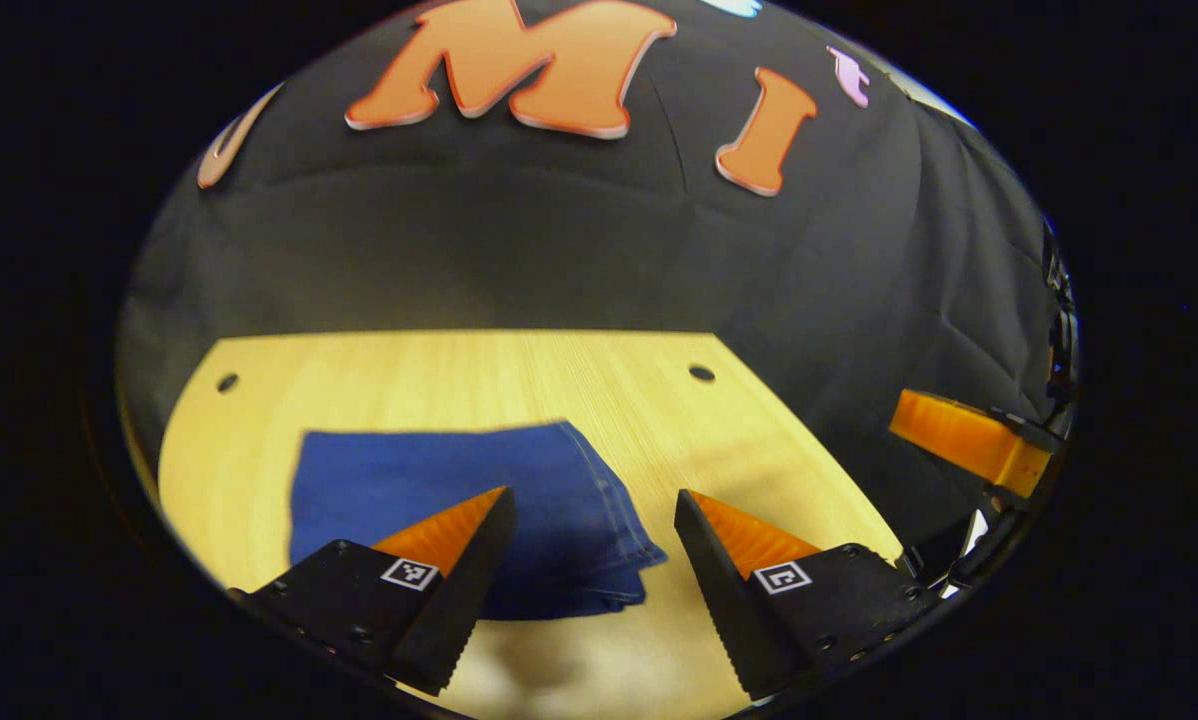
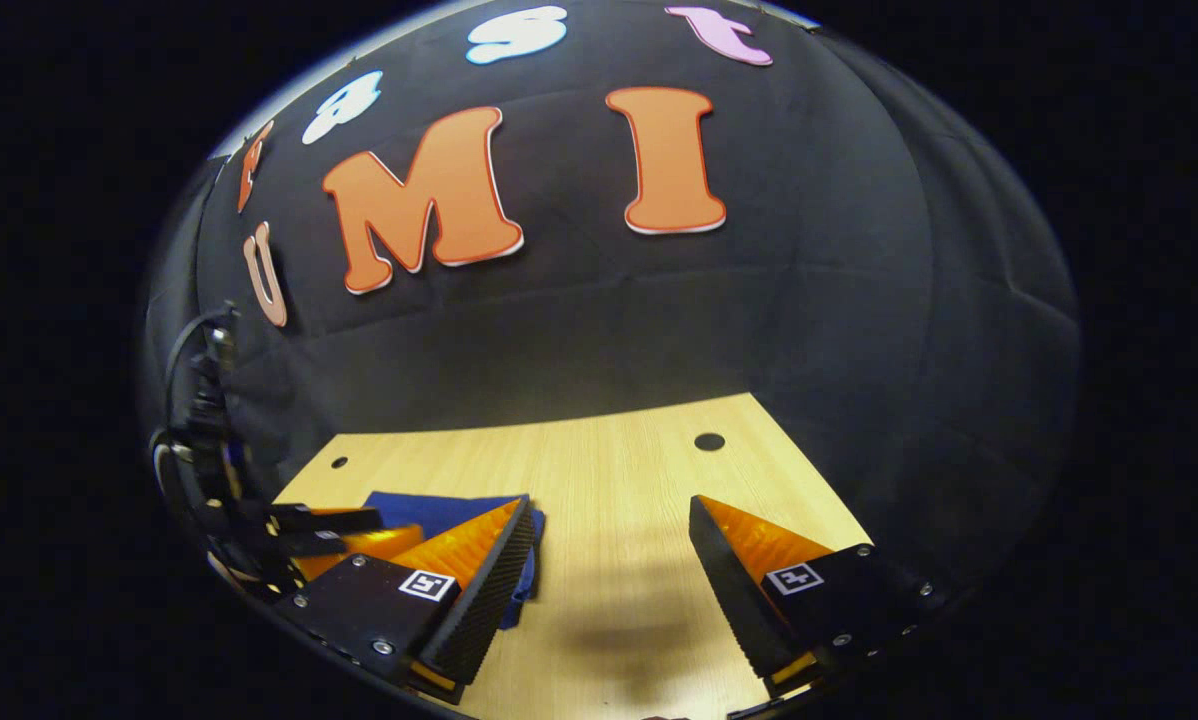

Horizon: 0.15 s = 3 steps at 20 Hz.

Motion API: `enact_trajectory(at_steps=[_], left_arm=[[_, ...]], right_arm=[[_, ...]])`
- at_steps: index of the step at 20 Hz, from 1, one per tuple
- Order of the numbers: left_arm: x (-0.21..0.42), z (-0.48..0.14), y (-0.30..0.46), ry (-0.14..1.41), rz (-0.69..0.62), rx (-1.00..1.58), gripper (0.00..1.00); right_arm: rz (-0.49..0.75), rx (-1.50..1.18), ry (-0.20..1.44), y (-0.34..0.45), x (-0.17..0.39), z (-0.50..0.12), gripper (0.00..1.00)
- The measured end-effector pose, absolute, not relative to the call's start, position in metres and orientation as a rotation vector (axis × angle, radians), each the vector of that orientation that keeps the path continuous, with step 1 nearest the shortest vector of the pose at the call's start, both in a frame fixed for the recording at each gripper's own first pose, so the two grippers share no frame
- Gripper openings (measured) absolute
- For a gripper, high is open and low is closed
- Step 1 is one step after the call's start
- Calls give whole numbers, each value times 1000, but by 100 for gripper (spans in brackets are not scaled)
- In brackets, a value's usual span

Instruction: Grasp the waist and the cuffs of the jeans and fold them to make the two legs overlap; first hold the waist and fold one-third of the jeans toward the cuffs, then hold the cuffs and fold the remaining one-third in the same direction to finish folding.

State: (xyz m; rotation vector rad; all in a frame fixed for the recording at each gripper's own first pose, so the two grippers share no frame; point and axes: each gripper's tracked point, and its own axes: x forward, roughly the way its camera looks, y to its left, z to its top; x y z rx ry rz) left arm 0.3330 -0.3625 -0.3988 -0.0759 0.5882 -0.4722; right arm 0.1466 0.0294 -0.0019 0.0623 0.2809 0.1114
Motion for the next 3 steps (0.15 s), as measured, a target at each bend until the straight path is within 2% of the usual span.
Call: enact_trajectory(at_steps=[3], left_arm=[[343, -318, -295, 396, -347, -76, 98]], right_arm=[[78, 81, 200, 34, 143, 30, 97]])
